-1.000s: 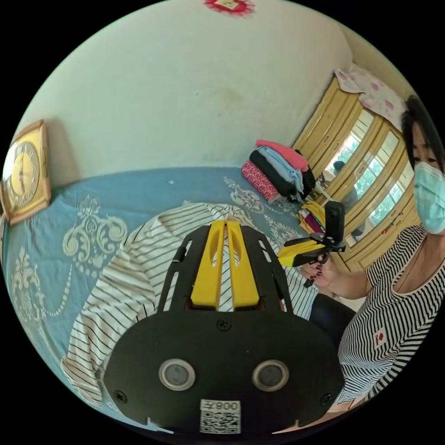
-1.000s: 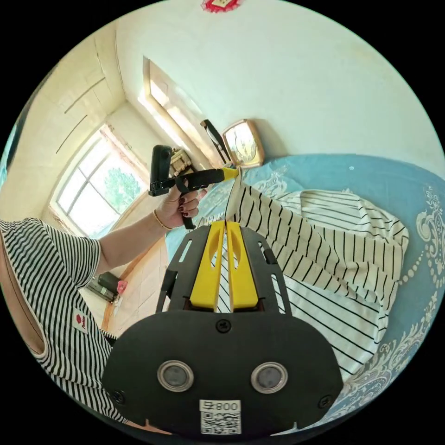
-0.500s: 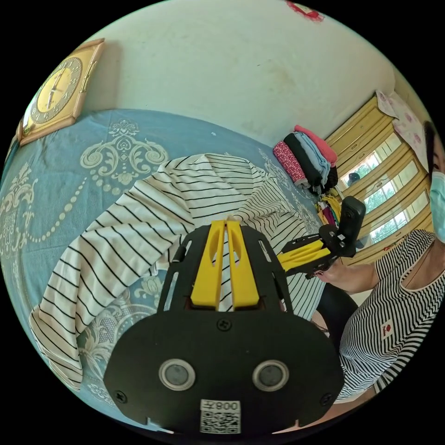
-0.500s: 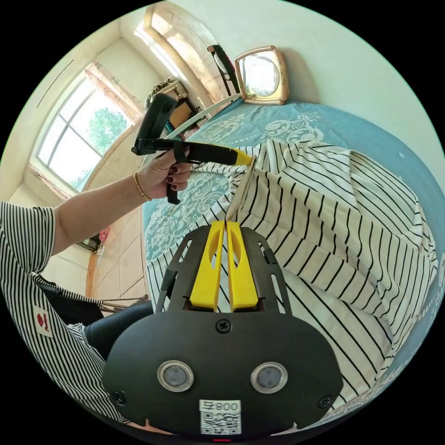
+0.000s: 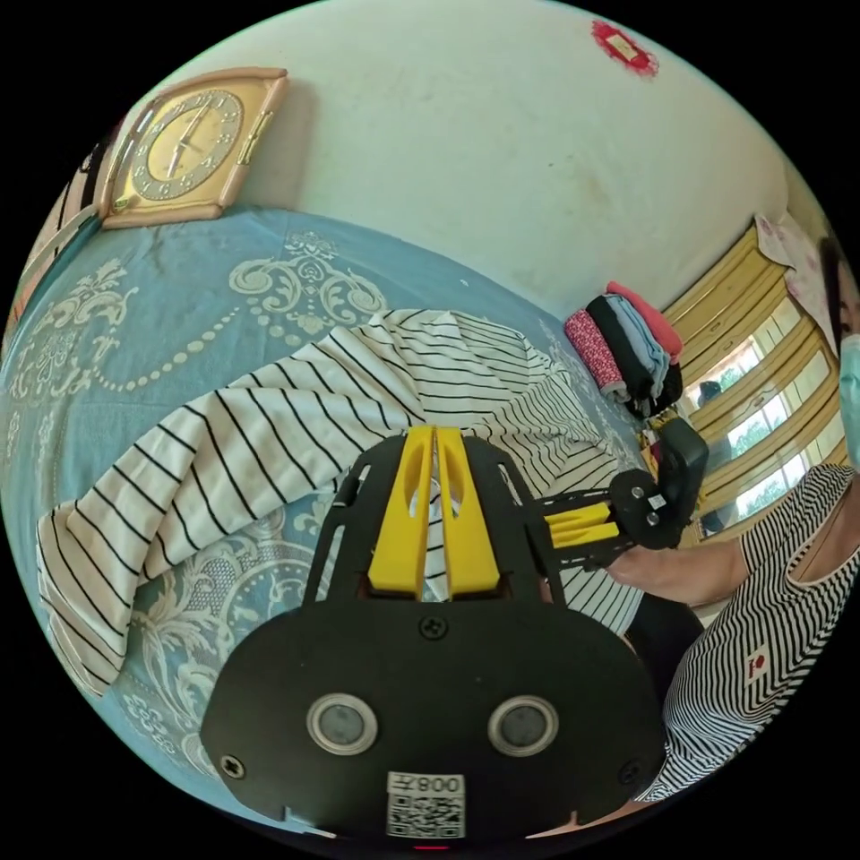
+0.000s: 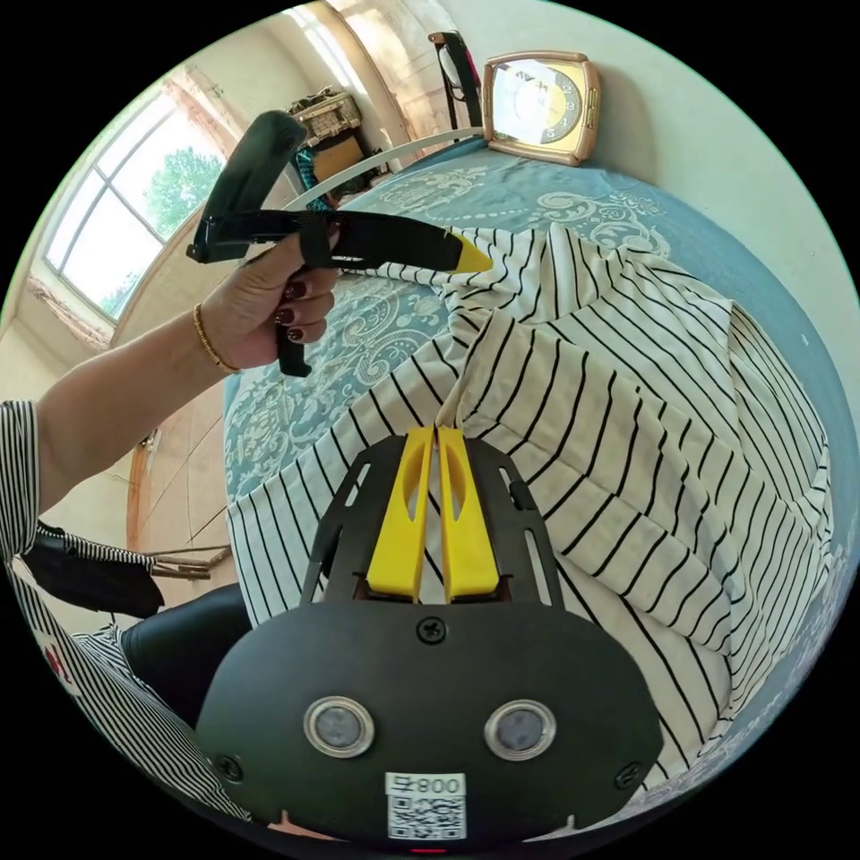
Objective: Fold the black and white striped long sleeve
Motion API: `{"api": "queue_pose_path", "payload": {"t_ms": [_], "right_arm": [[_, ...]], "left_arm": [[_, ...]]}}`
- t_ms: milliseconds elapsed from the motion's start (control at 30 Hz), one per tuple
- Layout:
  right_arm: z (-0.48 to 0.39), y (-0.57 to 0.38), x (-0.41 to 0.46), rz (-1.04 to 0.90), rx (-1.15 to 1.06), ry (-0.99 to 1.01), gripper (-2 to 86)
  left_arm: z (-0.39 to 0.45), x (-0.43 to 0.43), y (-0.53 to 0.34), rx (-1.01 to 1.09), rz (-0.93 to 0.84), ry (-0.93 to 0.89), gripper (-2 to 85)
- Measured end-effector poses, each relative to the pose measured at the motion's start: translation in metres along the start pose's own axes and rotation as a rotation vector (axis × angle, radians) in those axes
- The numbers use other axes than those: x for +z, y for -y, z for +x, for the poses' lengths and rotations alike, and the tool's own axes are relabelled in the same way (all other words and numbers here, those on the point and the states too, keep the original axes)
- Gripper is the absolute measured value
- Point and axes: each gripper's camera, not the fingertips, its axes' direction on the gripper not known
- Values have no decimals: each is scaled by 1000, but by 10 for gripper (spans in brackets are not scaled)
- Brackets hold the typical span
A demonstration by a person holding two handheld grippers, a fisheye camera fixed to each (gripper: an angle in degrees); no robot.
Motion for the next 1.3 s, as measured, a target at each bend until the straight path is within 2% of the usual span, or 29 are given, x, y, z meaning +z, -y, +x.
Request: {"api": "queue_pose_path", "payload": {"t_ms": [100, 267, 467, 667, 800, 967, 1033, 1167, 1300], "right_arm": [[12, 1, 1, 10, 35, 51, 19], [45, -22, -32, 117, 132, 124, 43], [118, -98, -104, 209, 293, -64, 53], [148, -120, -110, 26, 243, -297, 74], [146, -115, -103, -42, 139, -489, 75], [163, -109, -85, -146, 71, -522, 46], [166, -109, -95, -115, 55, -538, 24], [194, -111, -143, -33, 59, -411, 6], [244, -125, -181, 38, 128, -131, 5]], "left_arm": [[23, 19, -2, 44, -129, 51, 8], [66, 15, -6, 90, -110, 16, 9], [119, 40, -13, 227, -280, 178, 10], [148, 46, -10, 293, -365, 270, 10], [170, 22, -3, 307, -329, 276, 9], [196, -25, 16, 325, -220, 249, 8], [208, -43, 23, 348, -188, 250, 8], [234, -81, 26, 428, -140, 232, 8], [242, -65, -5, 482, -290, 229, 8]]}}
